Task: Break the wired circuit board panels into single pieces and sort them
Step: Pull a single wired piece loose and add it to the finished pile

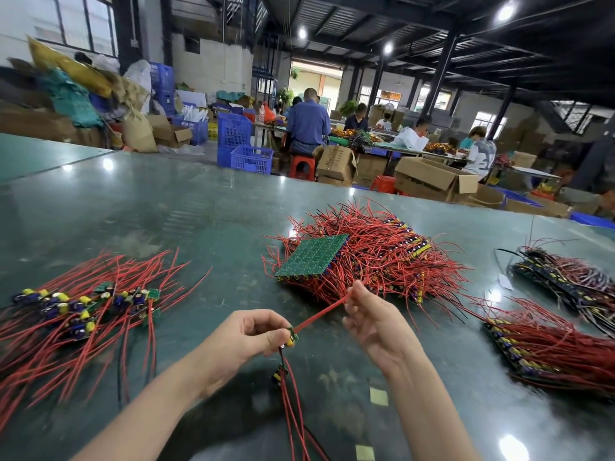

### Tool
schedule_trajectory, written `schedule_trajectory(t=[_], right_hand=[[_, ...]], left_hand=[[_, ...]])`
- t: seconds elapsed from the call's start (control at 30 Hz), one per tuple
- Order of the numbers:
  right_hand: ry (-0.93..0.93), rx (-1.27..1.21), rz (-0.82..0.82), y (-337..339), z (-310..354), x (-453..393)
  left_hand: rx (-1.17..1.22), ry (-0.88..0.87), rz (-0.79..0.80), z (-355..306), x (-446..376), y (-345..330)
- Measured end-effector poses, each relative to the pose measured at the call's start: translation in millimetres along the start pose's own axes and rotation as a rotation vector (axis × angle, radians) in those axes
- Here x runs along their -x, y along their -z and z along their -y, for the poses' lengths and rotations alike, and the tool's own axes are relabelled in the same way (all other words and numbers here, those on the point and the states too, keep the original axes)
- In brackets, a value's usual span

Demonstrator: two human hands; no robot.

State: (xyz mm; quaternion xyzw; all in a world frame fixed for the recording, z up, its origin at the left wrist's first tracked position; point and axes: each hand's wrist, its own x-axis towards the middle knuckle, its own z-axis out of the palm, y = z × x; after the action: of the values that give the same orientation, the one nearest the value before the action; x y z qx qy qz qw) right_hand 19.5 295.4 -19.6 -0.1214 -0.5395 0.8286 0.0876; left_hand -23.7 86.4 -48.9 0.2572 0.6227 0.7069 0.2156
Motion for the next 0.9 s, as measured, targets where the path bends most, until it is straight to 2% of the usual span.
schedule_trajectory(t=[0.2,0.33,0.4,0.5,0.57,0.63,0.7,0.9], right_hand=[[0.048,-0.130,-0.142,7,4,-5],[0.096,-0.131,-0.105,0,1,-4],[0.100,0.003,-0.046,-6,-2,1],[0.147,0.424,0.074,-16,-11,9],[0.191,0.615,0.185,-25,-18,14],[0.236,0.584,0.233,-33,-21,18],[0.278,0.513,0.200,-37,-23,19],[0.372,0.539,0.118,-40,-28,18]], left_hand=[[0.051,0.038,0.023,-2,1,0],[0.433,0.073,-0.122,-4,-4,4],[0.578,0.083,-0.151,-8,-5,3],[0.657,0.094,-0.163,-10,-4,0],[0.647,0.086,-0.143,-9,-3,-3],[0.589,0.060,-0.116,-7,-3,-8],[0.478,0.008,-0.144,-3,-3,-14],[0.208,-0.136,-0.289,2,-3,-19]])
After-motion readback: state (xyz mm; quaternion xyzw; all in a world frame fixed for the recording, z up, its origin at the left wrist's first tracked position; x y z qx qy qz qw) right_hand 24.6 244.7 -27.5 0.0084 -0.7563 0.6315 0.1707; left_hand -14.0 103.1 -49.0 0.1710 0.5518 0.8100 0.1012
